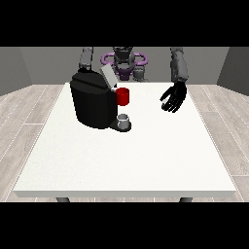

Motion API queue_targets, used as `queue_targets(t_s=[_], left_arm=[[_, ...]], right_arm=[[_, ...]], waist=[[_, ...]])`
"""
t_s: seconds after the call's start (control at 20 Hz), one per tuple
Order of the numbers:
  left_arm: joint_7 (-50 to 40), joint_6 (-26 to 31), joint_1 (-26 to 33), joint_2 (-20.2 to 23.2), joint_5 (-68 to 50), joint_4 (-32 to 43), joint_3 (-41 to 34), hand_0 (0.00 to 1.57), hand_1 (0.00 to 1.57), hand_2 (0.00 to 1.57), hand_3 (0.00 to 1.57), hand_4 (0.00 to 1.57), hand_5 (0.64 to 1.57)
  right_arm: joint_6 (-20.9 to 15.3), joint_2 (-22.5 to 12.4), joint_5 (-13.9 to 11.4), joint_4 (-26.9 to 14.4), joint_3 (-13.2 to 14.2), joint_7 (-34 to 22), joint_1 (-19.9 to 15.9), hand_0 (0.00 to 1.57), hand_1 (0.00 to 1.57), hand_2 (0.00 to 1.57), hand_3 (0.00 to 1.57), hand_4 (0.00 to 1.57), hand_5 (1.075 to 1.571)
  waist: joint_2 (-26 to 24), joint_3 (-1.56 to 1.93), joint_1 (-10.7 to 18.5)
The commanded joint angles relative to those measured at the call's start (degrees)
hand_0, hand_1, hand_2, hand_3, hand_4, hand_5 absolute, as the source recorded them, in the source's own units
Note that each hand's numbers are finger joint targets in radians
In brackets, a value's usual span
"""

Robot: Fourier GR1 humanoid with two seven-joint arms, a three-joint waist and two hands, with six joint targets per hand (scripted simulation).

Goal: Insert the coffee pod into the coffee machine and close the lid

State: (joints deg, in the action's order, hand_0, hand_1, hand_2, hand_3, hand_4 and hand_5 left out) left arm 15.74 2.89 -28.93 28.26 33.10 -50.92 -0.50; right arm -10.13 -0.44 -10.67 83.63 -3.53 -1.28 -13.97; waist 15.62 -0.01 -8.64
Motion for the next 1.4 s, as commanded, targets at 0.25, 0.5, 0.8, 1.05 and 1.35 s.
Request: queue_targets(t_s=[0.25, 0.5, 0.8, 1.05, 1.35], left_arm=[[0.48, -3.98, -2.01, 0.5, 10.19, 7.58, 4.34, 0.83, 0.83, 1.0, 0.86, 0.34, 1.571], [-1.41, 0.65, -1.68, 0.46, 14.16, 8.44, 7.81, 0.75, 0.75, 0.94, 0.81, 0.37, 1.571], [1.83, -0.59, -4.75, -0.75, 15.65, 13.42, 5.44, 0.91, 0.91, 1.05, 0.96, 0.41, 1.571], [4.11, 2.69, -6.56, -3.03, 14.24, 11.73, 5.19, 1.28, 1.28, 1.31, 1.24, 0.5, 1.571], [6.09, 4.08, -9.72, -3.83, 11.24, 13.55, 1.18, 1.45, 1.45, 1.43, 1.35, 0.53, 1.571]], right_arm=[[1.0, 0.4, -0.49, -1.95, -1.94, 0.69, 0.41, 0.0, 0.0, 0.0, 0.0, 0.0, 1.571], [3.22, -2.04, 2.31, -6.71, 2.74, 0.92, -1.15, 0.0, 0.0, 0.0, 0.0, 0.0, 1.571], [4.73, -1.7, 4.23, -8.77, 3.65, 4.56, 0.94, 0.0, 0.0, 0.0, 0.0, 0.0, 1.571], [0.36, -2.81, 0.85, -11.56, 5.08, -0.11, -1.99, 0.0, 0.0, 0.0, 0.0, 0.0, 1.571], [-2.3, -1.28, -2.49, -12.21, 2.76, 1.53, -1.41, 0.0, 0.0, 0.0, 0.0, 0.0, 1.571]], waist=[[0.1, -0.01, -1.85], [-2.7, 0.03, 0.21], [-3.69, 0.01, -0.31], [-6.63, 0.0, 2.37], [-6.19, 0.0, 1.39]])
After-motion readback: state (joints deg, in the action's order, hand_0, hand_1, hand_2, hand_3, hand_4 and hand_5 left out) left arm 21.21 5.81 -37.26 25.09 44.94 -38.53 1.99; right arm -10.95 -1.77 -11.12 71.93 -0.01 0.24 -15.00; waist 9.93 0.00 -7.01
